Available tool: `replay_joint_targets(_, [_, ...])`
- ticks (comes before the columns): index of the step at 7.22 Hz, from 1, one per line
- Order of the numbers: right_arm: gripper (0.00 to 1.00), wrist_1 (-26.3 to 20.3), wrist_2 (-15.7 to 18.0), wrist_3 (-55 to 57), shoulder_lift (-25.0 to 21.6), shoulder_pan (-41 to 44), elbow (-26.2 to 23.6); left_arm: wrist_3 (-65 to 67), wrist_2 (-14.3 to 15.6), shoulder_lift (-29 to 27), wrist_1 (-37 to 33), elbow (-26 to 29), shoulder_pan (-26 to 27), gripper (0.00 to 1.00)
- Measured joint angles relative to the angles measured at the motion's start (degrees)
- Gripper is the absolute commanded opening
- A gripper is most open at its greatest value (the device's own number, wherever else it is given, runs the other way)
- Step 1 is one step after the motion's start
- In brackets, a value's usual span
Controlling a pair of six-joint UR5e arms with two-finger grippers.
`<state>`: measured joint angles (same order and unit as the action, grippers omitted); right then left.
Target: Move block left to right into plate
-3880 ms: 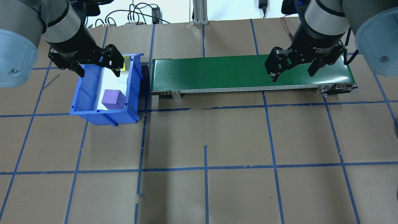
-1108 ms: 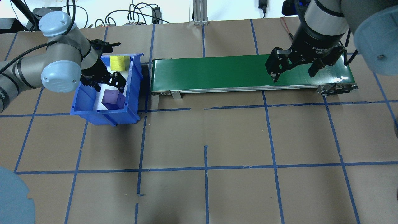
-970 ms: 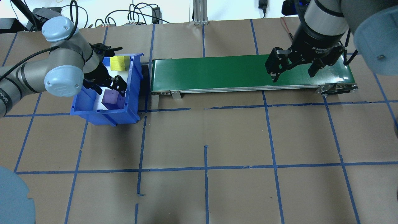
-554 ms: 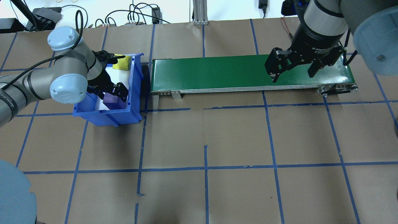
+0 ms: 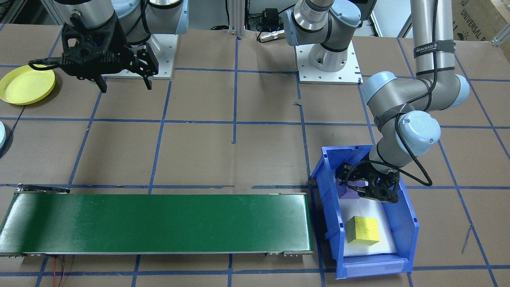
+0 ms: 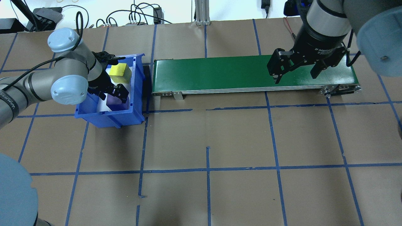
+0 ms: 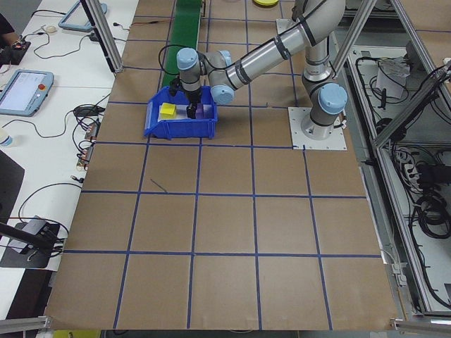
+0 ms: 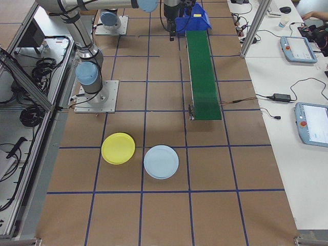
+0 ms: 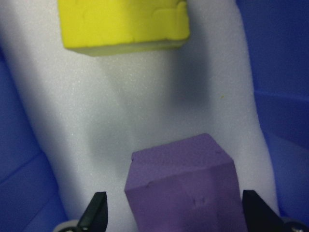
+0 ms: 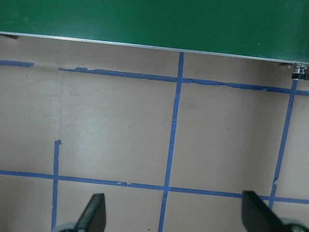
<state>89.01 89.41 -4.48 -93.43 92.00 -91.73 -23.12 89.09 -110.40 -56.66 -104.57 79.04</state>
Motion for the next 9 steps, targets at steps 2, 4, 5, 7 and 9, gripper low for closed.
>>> replay_joint_targets(2, [1.0, -0.1, 0.0, 0.0, 0.0, 0.0, 0.0, 0.2, 0.2, 1.8, 0.0, 1.8, 0.0, 0.46])
replay_joint_targets(4, [1.0, -0.2, 0.0, 0.0, 0.0, 0.1, 0.0, 0.5, 0.2, 7.4, -1.2, 5.9, 0.5, 0.46])
replay_joint_targets(5, [1.0, -0.1, 0.1, -0.1, 0.0, 0.0, 0.0, 0.6, -1.0, 11.3, -2.4, 8.0, 1.0, 0.46])
replay_joint_targets(7, [1.0, -0.2, 0.1, -0.2, 0.1, -0.3, 0.0, 2.8, -8.6, 15.6, -2.7, 10.5, 2.0, 0.46])
replay_joint_targets(9, [1.0, -0.2, 0.1, -0.4, 0.1, -0.5, 0.0, 8.7, -12.8, 13.6, -0.7, 10.4, 5.8, 0.47])
